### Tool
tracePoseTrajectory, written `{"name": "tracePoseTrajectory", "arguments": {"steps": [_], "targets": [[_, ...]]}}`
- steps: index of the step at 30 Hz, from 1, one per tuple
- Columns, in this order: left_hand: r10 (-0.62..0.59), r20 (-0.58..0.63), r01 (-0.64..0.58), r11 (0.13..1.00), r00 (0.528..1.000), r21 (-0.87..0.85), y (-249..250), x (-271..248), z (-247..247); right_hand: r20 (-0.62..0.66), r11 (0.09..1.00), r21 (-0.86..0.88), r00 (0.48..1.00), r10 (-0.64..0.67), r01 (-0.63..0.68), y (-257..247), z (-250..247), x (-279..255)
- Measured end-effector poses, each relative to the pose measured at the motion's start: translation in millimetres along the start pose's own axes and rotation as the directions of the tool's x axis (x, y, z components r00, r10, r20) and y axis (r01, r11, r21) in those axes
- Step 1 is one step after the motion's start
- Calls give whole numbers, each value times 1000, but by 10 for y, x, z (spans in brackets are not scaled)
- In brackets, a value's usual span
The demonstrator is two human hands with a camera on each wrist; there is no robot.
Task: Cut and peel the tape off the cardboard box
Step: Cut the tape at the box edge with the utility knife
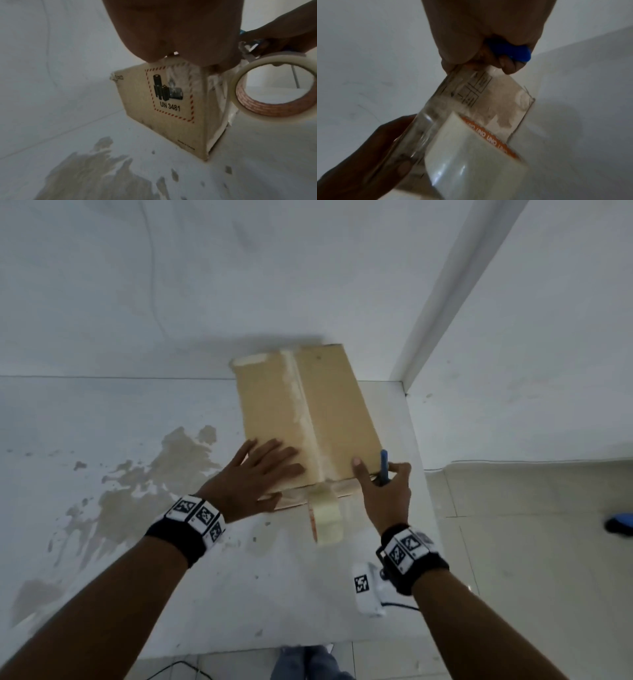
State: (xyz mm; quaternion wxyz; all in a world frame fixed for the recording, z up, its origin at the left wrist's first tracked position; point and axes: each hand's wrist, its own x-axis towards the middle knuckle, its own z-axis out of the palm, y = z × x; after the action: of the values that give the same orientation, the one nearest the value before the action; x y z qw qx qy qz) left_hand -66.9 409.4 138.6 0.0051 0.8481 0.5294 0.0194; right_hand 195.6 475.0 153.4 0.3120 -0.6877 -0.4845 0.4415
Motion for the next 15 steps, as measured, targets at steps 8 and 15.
{"name": "tracePoseTrajectory", "arguments": {"steps": [8, 15], "targets": [[-182, 106, 193, 977, 977, -95, 84, 251, -8, 26, 991, 125, 998, 52, -55, 37, -47, -236], [-194, 102, 206, 971, 976, -125, 102, 230, -8, 362, 923, 361, 932, -7, -133, 206, -307, -654]]}}
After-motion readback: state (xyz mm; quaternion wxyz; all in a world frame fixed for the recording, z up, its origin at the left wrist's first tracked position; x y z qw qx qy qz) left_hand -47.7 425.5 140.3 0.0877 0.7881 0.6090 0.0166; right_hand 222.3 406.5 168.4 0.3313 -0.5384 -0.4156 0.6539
